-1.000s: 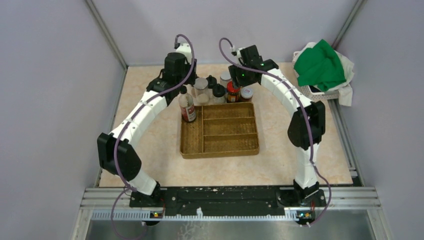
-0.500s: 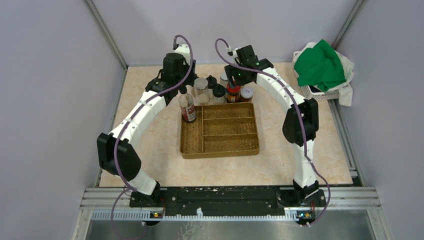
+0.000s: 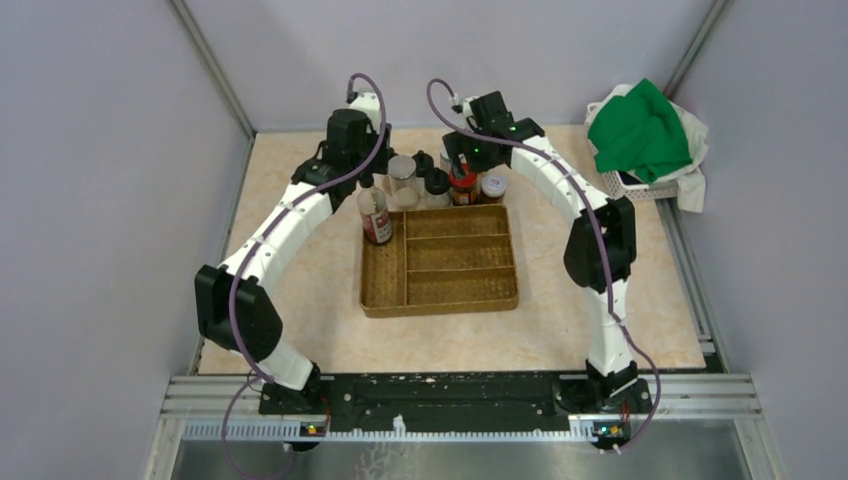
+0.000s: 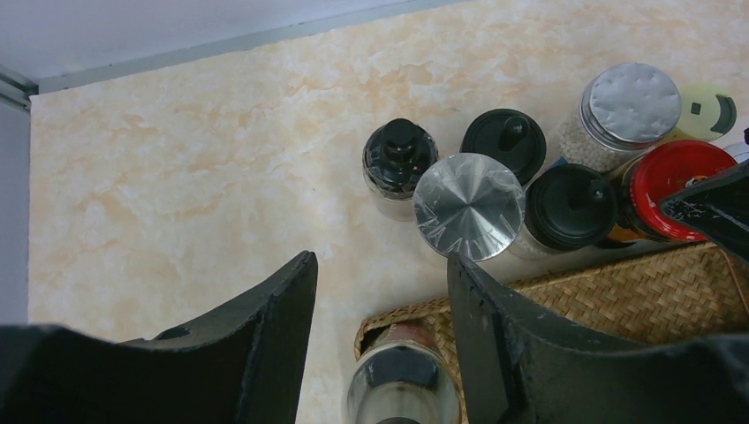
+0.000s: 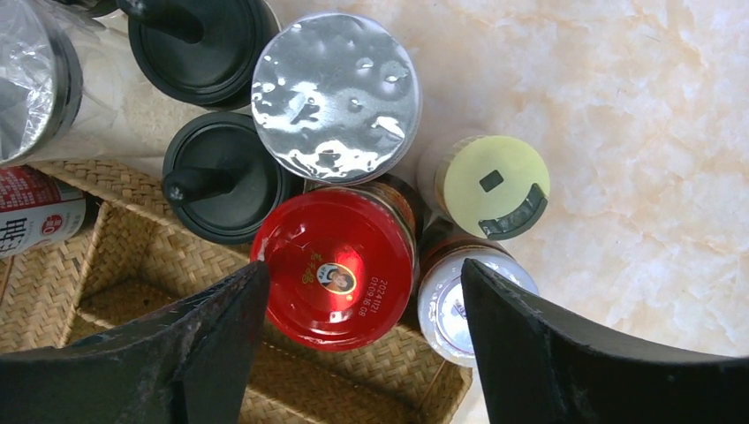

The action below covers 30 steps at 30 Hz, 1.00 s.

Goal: Organize the condiment bottles
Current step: Pick up the bottle from the center of the board.

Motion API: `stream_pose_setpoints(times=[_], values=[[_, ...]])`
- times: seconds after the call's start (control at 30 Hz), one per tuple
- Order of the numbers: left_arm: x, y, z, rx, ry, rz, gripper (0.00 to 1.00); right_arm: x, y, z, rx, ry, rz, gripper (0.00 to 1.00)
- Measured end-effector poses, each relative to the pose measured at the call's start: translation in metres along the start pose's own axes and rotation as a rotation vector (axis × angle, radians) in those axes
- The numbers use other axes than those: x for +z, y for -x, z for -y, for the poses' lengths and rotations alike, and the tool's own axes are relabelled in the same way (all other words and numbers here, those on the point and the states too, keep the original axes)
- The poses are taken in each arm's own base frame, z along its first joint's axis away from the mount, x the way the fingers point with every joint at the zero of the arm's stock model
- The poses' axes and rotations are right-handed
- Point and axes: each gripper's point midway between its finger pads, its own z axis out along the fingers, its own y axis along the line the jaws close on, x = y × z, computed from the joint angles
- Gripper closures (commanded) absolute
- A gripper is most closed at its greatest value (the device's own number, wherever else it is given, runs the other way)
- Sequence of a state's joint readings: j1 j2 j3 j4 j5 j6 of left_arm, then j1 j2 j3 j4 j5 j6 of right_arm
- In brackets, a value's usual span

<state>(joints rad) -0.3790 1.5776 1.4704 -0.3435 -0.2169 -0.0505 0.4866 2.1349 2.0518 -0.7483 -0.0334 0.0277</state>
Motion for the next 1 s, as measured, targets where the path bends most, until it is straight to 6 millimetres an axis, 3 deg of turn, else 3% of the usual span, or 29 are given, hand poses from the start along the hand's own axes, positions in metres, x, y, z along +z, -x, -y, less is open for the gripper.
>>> stream_pose_setpoints(times=[0.33,0.83,1.0], values=[[0.001,-0.004,0.001,-0.002,-0.009,-0.009,0.38,0.005,-0.015,-0.007,-0.012,0.01,-0.041,0.18],[0.003,-0.011,-0.001,-0.002,-0.009,-0.022,0.39,0.008,-0.013,-0.005,-0.012,-0.006,-0.032,0.24],[0.003,-0.011,-0.002,-0.003,-0.008,-0.022,0.4,0.017,-0.016,-0.003,-0.011,-0.011,-0.035,0.28]])
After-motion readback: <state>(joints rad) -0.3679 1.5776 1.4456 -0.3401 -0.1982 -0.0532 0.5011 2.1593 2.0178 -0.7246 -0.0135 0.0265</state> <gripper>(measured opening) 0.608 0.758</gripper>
